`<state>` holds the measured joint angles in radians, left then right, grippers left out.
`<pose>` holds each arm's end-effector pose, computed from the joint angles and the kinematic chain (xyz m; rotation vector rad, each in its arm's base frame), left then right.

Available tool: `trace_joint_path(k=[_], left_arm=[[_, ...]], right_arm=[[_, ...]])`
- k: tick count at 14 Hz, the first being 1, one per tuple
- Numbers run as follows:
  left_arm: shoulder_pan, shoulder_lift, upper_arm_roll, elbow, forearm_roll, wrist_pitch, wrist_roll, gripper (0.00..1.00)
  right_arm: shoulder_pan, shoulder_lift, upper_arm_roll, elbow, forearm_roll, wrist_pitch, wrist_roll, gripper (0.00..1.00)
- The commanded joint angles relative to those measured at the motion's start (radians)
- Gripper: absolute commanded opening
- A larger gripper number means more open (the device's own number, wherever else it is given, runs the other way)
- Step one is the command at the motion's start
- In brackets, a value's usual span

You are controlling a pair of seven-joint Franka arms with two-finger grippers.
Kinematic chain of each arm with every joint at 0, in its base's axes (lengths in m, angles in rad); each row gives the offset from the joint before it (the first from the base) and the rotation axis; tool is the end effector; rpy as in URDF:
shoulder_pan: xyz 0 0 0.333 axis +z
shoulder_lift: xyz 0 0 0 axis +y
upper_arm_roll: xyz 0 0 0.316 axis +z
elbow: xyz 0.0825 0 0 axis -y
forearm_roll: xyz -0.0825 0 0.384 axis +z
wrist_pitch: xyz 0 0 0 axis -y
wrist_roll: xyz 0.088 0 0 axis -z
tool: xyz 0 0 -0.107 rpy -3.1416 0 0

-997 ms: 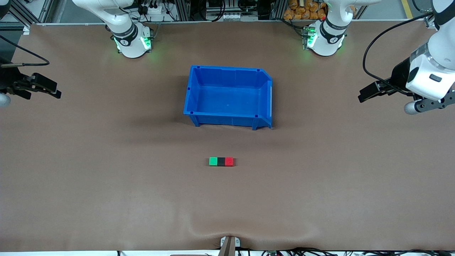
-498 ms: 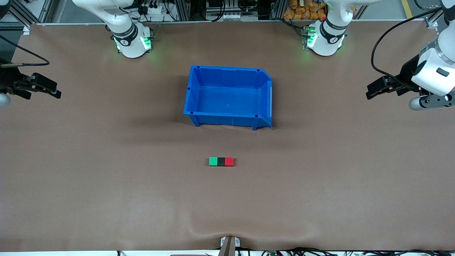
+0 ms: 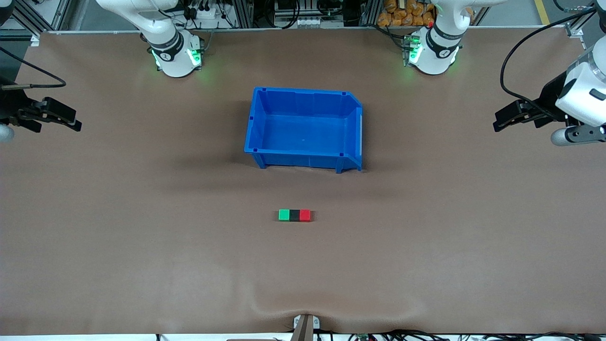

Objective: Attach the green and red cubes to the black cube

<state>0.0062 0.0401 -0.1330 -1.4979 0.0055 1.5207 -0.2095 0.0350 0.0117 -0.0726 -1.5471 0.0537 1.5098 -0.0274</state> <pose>0.5580 -0.0689 0.6322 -3.1358 -0.1302 0.0262 0.5517 -0.0145 0.6241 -3.0863 0.0127 0.0729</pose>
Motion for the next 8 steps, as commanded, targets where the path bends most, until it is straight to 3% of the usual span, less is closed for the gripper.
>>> trace_joint_path(k=[1,8], left_arm=[[0.009,-0.049,-0.002,-0.024,0.016,-0.004,0.074,1.0],[-0.021,-0.204,-0.002,-0.208,0.016,0.0,0.076,1.0]], right_arm=[[-0.007,0.004,0.007,0.009,-0.003,0.0,0.014,1.0],[-0.01,0.004,0.007,0.009,-0.003,0.0,0.014,1.0]])
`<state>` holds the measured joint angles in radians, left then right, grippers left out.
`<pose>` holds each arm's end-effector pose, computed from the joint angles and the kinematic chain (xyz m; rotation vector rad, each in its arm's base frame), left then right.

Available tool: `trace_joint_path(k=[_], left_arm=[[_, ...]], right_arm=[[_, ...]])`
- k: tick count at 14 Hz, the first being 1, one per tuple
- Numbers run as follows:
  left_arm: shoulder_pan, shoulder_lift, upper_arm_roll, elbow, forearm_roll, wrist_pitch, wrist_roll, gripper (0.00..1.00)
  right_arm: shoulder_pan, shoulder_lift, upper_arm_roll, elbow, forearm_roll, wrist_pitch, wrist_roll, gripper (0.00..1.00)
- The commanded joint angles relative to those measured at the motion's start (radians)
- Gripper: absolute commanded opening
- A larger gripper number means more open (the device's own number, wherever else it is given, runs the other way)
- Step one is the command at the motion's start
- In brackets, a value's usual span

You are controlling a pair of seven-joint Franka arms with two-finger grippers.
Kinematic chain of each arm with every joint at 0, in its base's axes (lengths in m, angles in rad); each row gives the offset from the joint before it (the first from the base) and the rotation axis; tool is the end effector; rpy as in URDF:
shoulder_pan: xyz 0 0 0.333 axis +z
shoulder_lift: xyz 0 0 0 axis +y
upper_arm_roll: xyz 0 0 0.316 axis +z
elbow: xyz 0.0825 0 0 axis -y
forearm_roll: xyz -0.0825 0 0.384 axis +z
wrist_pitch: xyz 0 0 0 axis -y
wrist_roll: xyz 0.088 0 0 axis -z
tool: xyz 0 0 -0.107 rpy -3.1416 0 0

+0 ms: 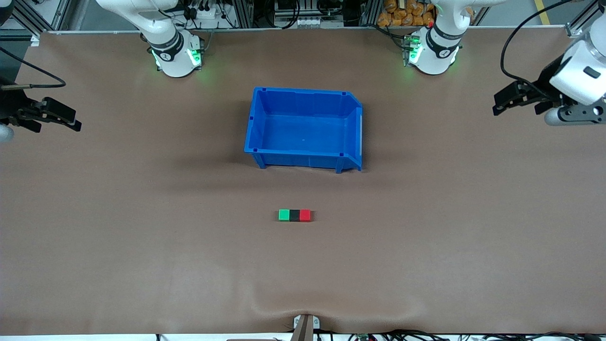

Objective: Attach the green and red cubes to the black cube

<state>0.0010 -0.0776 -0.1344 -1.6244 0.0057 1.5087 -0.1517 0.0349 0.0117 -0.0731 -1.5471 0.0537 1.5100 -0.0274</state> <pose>0.5188 -0.0719 0.6355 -3.1195 -0.0299 0.0564 0.5517 -0.0148 0.6241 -3.0863 0.0137 0.0726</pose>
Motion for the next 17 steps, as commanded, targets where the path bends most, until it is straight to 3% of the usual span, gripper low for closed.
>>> trace_joint_path(k=[1,5,17], left_arm=[[-0.022,-0.1,-0.001,-0.081,0.016,0.008,0.02,1.0],[-0.024,-0.096,0.035,-0.057,0.016,-0.002,0.032,1.0],[-0.013,-0.053,0.035,-0.011,0.017,-0.019,0.058,1.0]], right_arm=[[-0.01,0.004,0.007,0.009,-0.003,-0.001,0.014,1.0],[-0.012,0.004,0.006,0.009,-0.005,-0.001,0.014,1.0],[-0.003,0.004,0.006,0.009,-0.037,-0.005,0.014,1.0]])
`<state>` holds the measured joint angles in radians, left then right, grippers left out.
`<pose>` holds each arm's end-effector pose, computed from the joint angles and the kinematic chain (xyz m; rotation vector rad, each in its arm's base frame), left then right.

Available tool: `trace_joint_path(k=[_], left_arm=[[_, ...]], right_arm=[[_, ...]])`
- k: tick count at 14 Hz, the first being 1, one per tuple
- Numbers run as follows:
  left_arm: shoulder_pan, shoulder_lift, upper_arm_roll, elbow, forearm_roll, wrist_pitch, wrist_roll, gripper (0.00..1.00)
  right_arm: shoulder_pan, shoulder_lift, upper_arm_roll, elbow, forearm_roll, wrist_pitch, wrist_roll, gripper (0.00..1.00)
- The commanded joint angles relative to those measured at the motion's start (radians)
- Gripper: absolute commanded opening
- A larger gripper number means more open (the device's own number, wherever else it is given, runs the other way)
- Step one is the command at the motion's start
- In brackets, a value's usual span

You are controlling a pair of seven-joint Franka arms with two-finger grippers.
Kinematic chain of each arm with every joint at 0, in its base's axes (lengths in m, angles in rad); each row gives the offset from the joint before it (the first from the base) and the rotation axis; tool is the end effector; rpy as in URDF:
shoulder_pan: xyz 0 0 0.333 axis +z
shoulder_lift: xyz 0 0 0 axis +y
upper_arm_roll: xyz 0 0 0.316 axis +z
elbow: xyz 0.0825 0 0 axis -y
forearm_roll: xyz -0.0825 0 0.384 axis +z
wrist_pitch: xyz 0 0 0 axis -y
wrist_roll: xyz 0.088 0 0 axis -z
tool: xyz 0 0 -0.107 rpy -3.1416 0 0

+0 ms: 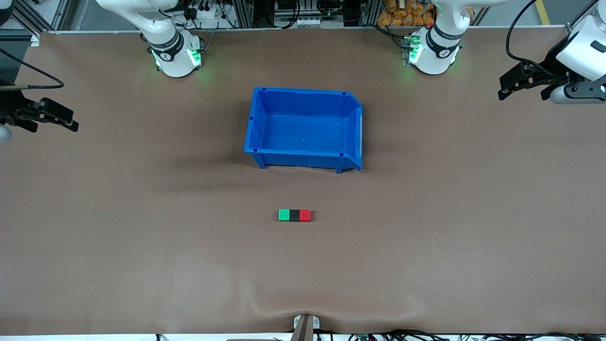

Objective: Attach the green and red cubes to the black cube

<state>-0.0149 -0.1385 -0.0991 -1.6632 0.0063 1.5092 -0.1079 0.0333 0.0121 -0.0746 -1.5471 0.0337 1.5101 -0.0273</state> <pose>0.5008 -0.0605 0.6488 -3.1199 0.0073 0.0216 0.5517 -0.0187 0.6238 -3.1062 0.0199 0.0744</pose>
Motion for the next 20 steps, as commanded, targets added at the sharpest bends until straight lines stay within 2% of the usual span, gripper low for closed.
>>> trace_joint_path(k=[1,4,20], left_arm=[[0.004,0.007,-0.001,0.028,0.017,-0.02,0.014,1.0],[0.009,0.005,-0.001,0.033,0.015,-0.064,0.002,1.0],[0.023,0.019,-0.001,0.054,0.017,-0.066,-0.101,1.0]], right_arm=[[-0.001,0.003,0.007,0.009,-0.017,-0.005,0.012,1.0],[-0.001,0.003,0.007,0.009,-0.017,-0.007,0.014,1.0],[-0.003,0.005,0.007,0.009,-0.012,-0.002,0.015,1.0]])
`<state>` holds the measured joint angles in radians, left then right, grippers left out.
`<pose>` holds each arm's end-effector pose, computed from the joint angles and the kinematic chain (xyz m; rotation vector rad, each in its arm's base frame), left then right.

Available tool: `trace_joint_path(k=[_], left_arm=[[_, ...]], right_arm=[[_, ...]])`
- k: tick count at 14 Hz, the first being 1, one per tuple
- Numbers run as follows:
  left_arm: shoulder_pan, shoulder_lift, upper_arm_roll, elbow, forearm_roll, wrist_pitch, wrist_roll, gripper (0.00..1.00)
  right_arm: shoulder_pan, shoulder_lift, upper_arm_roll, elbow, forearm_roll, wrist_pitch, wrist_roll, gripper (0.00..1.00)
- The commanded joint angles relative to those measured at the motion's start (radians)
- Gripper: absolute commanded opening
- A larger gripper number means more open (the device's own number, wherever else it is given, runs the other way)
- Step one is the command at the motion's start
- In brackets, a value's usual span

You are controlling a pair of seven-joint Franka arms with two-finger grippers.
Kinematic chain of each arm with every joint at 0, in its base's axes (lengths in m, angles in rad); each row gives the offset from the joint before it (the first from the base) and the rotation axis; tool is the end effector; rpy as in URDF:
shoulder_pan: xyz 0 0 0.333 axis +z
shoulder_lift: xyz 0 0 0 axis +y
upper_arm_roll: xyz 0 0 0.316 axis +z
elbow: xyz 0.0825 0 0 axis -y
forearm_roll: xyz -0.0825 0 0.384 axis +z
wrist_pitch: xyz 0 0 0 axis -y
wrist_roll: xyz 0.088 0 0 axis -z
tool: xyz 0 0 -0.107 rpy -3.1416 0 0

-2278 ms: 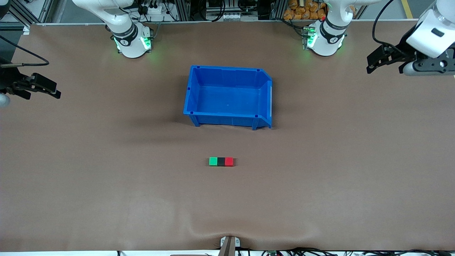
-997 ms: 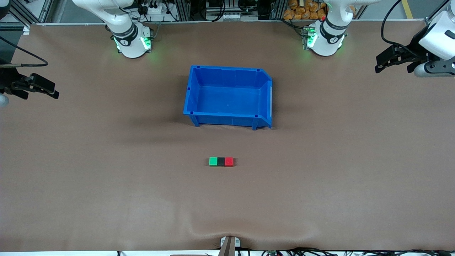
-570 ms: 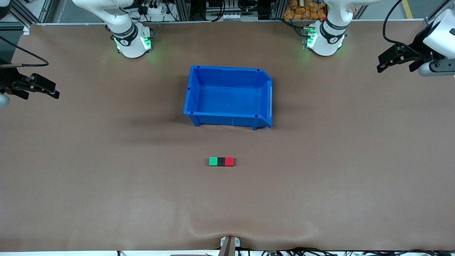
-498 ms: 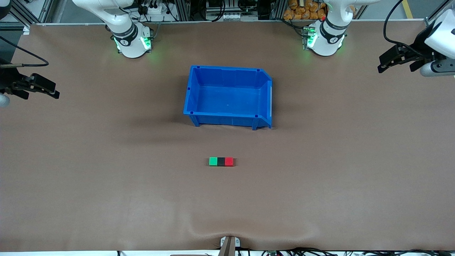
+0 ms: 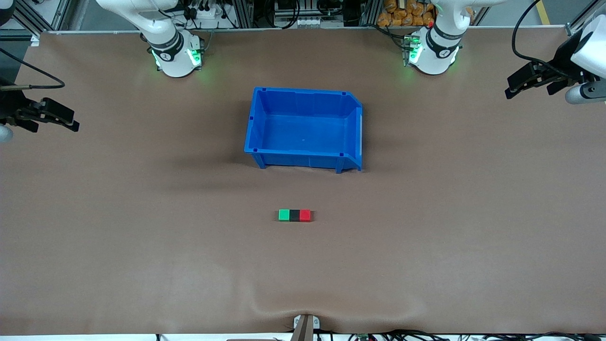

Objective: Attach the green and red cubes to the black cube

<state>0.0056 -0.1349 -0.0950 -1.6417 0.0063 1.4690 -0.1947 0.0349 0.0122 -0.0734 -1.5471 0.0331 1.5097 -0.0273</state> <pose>0.4990 -0.0477 0.6535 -3.1124 -0.1666 0.0551 0.5517 -0.0173 0.6237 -3.1069 0.0156 0.0753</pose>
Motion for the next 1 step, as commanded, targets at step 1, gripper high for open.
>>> trace_joint_path(k=[1], left_arm=[[0.002,0.015,-0.005,0.031,0.017,-0.025,-0.014,1.0]], right_arm=[[-0.003,0.005,0.006,0.009,-0.01,-0.002,0.015,1.0]])
